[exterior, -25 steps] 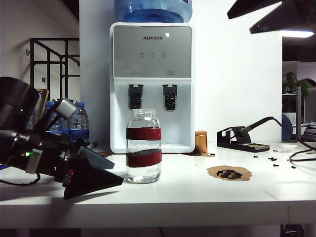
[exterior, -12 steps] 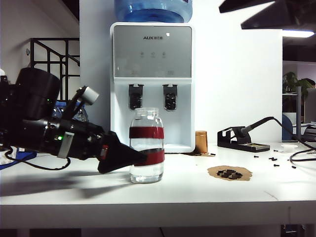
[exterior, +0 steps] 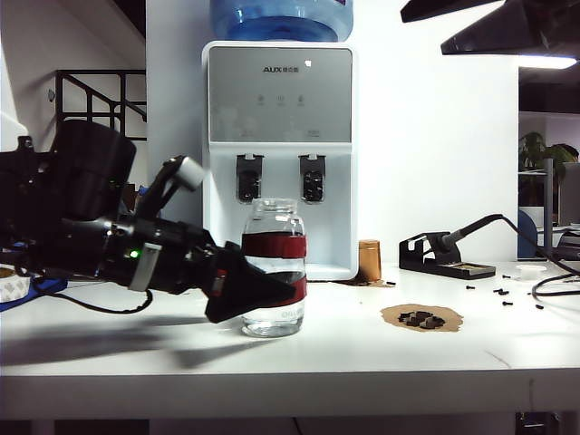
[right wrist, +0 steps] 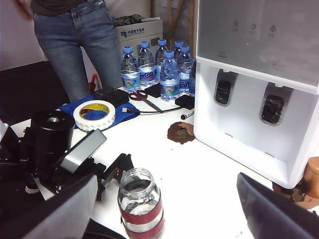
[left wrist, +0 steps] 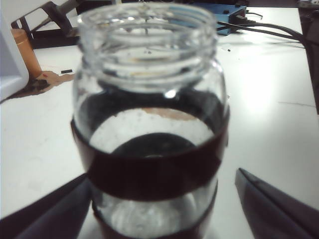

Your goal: Pick up the water bottle with two loops of red belts, then reach the front water dispenser and gently press the gray-black baffle horizontally to get a little water.

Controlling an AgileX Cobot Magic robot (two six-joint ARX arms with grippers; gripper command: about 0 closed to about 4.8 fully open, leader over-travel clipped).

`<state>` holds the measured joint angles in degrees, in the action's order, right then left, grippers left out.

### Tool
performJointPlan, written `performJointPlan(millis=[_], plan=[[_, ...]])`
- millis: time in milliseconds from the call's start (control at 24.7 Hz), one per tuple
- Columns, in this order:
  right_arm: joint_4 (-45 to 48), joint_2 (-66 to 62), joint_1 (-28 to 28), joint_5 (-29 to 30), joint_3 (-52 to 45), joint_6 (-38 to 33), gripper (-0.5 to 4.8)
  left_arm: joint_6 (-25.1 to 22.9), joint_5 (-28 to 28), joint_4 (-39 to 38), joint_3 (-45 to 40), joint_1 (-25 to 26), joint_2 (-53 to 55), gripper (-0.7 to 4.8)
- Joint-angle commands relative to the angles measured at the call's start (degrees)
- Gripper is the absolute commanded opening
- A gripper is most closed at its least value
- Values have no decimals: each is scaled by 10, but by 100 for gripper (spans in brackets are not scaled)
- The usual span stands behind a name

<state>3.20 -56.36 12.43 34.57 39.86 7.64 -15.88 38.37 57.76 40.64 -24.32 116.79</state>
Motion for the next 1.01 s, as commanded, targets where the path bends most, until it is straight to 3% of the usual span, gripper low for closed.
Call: performJointPlan(millis=[40, 121, 283, 485, 647, 849, 1010], plan=[[4, -1, 0, 3, 1, -3, 479, 1, -21, 25, 3, -13, 8, 475], [3, -2, 0, 3, 1, -3, 479, 1, -63, 31, 16, -17, 22, 360], [3, -3, 0, 8, 0, -4, 479, 1, -86, 31, 38, -13, 41, 249], [3, -3, 0, 18, -1, -3, 479, 1, -115, 31, 57, -13, 57, -9], [4, -3, 0, 14, -6, -3, 479, 1, -146, 41, 59, -13, 58, -2], [8, -3, 0, 2, -10, -3, 479, 7, -235, 75, 67, -13, 58, -2], [11, -3, 0, -8, -10, -3, 479, 9, -315, 7, 146, -13, 58, -2]])
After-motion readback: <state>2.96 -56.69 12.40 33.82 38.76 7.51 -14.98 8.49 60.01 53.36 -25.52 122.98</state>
